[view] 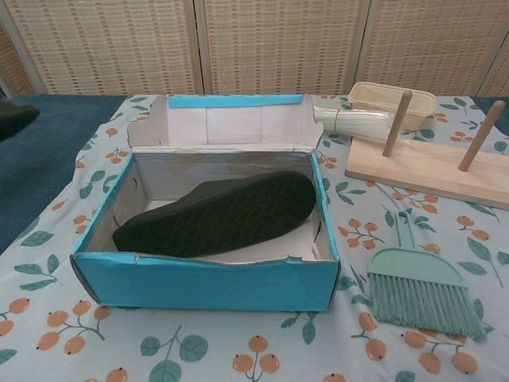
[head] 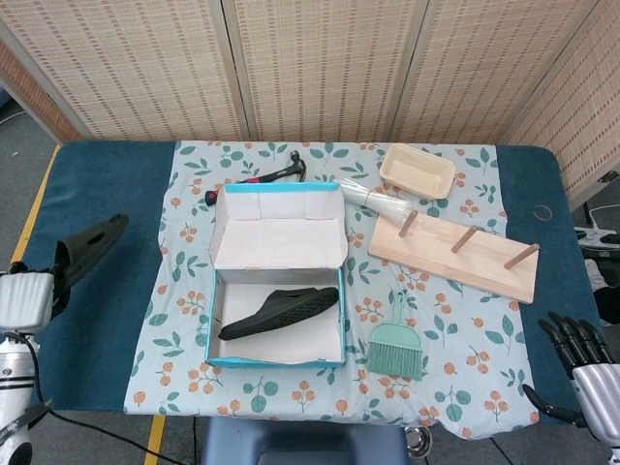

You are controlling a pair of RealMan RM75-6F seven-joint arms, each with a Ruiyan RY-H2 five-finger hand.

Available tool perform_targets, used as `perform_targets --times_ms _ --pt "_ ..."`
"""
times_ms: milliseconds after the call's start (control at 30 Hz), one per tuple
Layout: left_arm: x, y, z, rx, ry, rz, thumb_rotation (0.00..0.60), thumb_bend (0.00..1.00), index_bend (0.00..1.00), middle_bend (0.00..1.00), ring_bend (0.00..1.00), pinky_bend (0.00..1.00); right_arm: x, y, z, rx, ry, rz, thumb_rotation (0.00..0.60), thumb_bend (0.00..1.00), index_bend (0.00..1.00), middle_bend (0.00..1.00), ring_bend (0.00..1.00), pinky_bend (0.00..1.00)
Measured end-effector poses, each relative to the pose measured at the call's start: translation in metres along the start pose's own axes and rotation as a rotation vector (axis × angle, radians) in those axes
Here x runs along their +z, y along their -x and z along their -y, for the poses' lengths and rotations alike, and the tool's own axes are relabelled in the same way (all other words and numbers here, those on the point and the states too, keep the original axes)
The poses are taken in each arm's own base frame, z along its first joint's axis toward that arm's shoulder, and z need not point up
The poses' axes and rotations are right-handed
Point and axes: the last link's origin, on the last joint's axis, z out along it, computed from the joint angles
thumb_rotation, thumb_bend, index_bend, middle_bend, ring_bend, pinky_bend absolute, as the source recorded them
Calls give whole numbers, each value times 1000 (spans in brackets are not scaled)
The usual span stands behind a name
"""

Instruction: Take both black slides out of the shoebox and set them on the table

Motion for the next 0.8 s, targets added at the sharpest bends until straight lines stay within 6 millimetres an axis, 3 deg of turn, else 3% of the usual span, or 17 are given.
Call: perform_targets --times_ms 133,167,200,267,567,800 --pt "-16 27 -8 -23 10 84 600 523 222 353 328 294 0 2 3 4 -17 18 382 216 0 0 0 0" --pt "-18 32 -9 -22 9 99 600 516 115 194 185 271 0 2 3 6 -18 18 382 216 0 0 0 0" --pt "-19 36 -9 -17 7 115 600 506 53 84 79 240 0 2 2 8 -18 18 381 216 0 0 0 0" --pt "-21 41 -9 -7 6 153 600 479 0 0 0 191 0 2 1 7 -14 21 381 217 0 0 0 0" --pt "-41 30 -39 -160 60 321 600 356 0 0 0 96 0 2 0 5 4 36 381 217 0 0 0 0" --pt "-44 11 -39 -265 56 382 600 306 0 0 0 78 0 3 0 0 14 50 383 217 0 0 0 0"
